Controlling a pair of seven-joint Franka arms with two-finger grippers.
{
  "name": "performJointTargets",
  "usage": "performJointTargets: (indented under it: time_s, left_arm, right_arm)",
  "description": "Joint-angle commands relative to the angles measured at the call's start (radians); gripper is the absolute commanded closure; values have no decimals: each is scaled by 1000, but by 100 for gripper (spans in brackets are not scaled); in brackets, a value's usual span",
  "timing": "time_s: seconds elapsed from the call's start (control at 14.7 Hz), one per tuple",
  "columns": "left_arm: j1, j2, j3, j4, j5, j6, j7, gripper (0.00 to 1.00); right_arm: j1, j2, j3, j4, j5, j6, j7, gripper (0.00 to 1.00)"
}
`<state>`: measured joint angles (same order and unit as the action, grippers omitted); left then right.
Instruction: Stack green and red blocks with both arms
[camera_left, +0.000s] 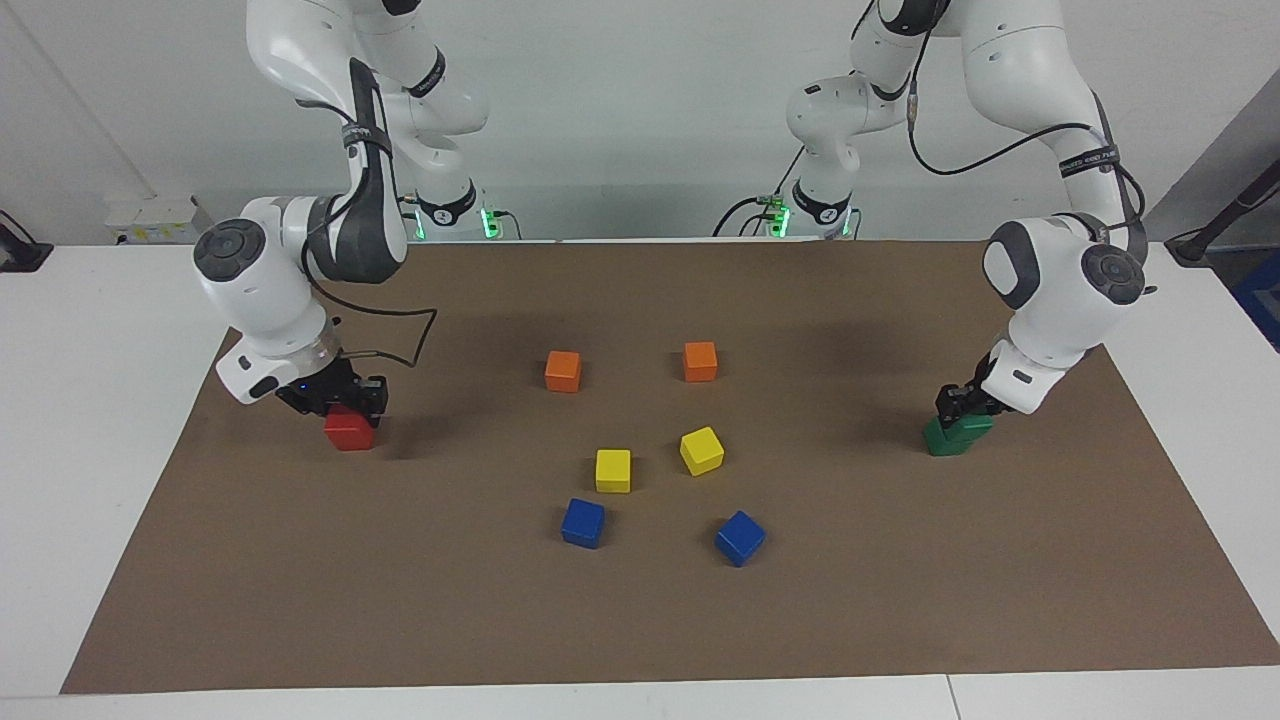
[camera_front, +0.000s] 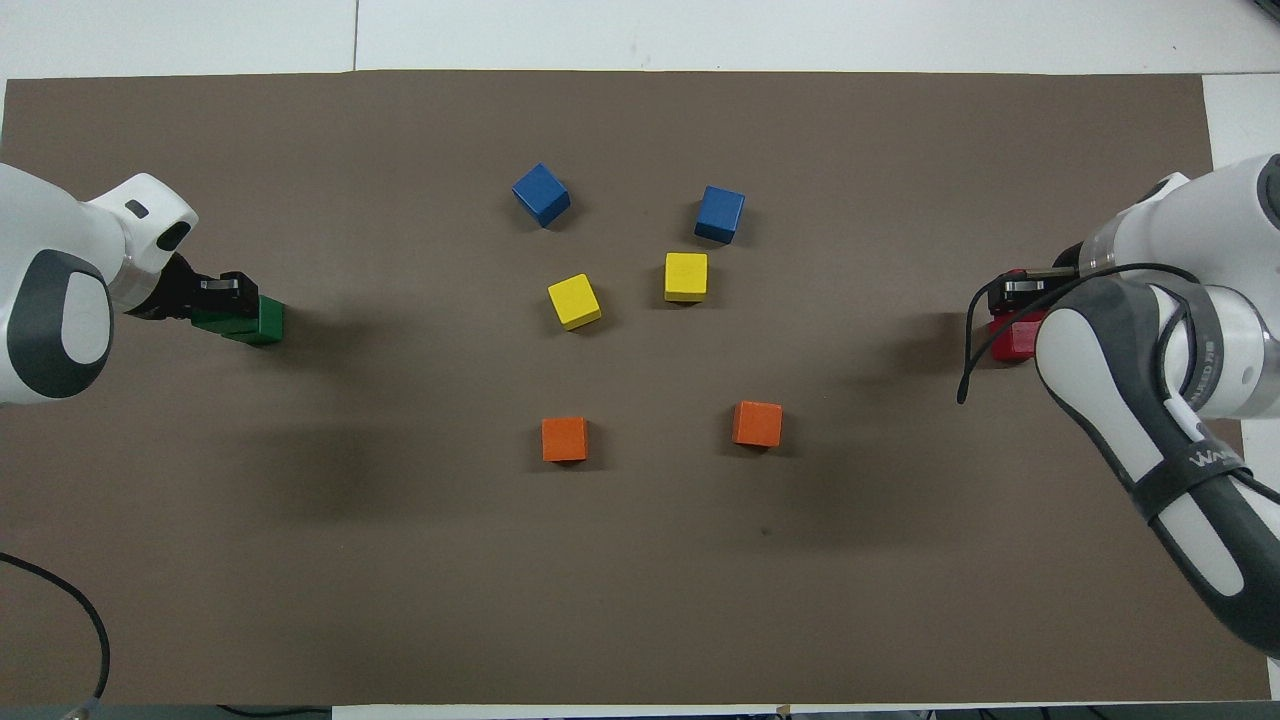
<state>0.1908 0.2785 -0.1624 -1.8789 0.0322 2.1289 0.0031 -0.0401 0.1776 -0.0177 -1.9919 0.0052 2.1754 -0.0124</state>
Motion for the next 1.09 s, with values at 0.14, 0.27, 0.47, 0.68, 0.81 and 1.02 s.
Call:
performJointTargets:
  time_s: [0.14, 0.27, 0.47, 0.68, 0.81, 1.02]
  left_arm:
    - [1, -5, 3, -25, 9, 28, 11, 100]
    - [1, -5, 1, -25, 29, 25, 14, 100]
    - [-1, -5, 3, -25, 31, 23, 26, 100]
    - [-5, -5, 1, -28, 31, 26, 31, 100]
    - [-5, -4, 3, -31, 31, 32, 26, 22]
    - [1, -4, 1, -31, 31, 32, 32, 0]
  right_arm:
    - [-69, -75, 15, -126, -10, 67, -87, 100]
    - [-73, -82, 15, -139, -10, 70, -98, 100]
    - [-73, -86, 15, -160, -10, 93, -97, 100]
    - [-73, -84, 15, -177, -10, 127, -98, 100]
    - [-73, -82, 15, -177, -10, 127, -98, 100]
    - [-86, -73, 15, -176, -10, 130, -103, 100]
